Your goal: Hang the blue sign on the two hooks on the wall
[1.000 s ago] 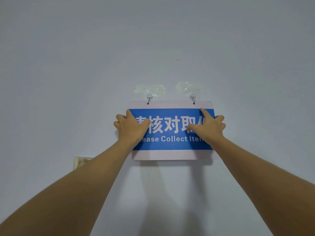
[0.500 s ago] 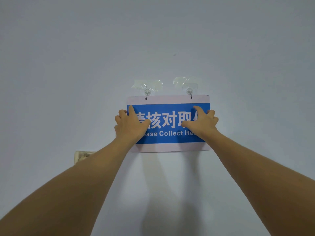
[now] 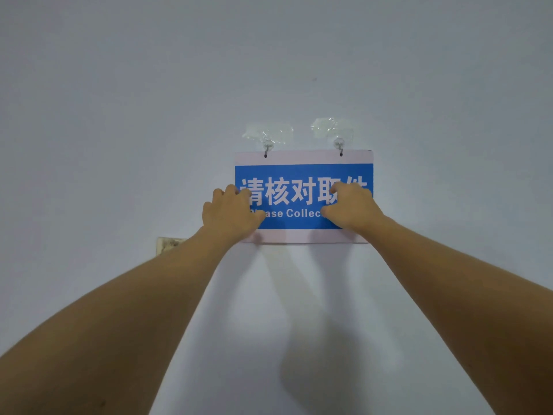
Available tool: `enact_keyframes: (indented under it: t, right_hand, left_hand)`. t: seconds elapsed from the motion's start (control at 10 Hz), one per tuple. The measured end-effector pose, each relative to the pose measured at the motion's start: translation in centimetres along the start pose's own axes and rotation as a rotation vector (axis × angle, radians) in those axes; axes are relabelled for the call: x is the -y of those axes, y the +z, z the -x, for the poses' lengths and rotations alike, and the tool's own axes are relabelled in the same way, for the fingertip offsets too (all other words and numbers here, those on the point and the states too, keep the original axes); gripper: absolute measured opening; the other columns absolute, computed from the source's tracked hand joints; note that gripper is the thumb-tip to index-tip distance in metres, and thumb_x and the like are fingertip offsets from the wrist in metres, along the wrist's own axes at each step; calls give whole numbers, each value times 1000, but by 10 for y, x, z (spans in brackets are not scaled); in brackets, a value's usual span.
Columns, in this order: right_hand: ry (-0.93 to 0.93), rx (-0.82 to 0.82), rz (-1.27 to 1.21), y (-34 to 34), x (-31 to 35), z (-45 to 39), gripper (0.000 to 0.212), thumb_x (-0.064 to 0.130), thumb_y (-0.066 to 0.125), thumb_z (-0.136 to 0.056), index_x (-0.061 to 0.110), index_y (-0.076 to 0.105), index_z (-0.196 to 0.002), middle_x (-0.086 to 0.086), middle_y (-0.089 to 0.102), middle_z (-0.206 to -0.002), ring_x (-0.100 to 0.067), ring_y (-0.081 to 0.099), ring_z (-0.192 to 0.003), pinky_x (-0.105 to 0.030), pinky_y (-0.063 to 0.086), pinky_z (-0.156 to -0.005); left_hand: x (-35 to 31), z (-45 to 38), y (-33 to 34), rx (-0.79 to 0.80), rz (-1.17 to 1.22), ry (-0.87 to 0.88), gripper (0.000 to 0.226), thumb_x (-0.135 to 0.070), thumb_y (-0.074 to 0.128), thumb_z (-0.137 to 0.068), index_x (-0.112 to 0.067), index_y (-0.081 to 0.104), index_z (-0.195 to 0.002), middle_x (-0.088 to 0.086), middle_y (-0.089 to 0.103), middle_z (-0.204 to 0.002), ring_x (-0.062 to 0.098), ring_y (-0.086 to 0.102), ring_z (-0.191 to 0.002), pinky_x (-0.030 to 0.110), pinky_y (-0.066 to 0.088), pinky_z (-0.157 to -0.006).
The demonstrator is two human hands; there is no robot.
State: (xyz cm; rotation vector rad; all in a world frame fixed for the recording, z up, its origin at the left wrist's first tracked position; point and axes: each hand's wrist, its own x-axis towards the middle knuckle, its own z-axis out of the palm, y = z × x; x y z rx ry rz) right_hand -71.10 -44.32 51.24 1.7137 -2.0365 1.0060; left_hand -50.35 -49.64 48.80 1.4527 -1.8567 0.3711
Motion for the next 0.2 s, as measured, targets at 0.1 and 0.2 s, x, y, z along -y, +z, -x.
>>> enact_keyframes:
  t: [0.1, 0.2]
  right_hand:
    - [-40, 49, -3, 2, 11, 9, 47, 26, 59, -87, 13, 51, -132, -12, 50, -133, -34, 40, -127, -42, 44, -92]
    - [-120, 93, -26, 5, 31, 17, 48, 27, 59, -89, 13, 50, -133, -13, 47, -136, -35, 40, -128, -45, 45, -96]
  left_hand:
    - [5, 17, -16, 19, -21, -18, 56, -46, 47, -90, -20, 48, -139, 6, 49, -136, 28, 43, -124, 40, 39, -92]
    - [17, 35, -29, 30, -48, -80, 59, -46, 47, -89, -22, 44, -143, 5, 46, -141, 27, 41, -128, 40, 39, -95]
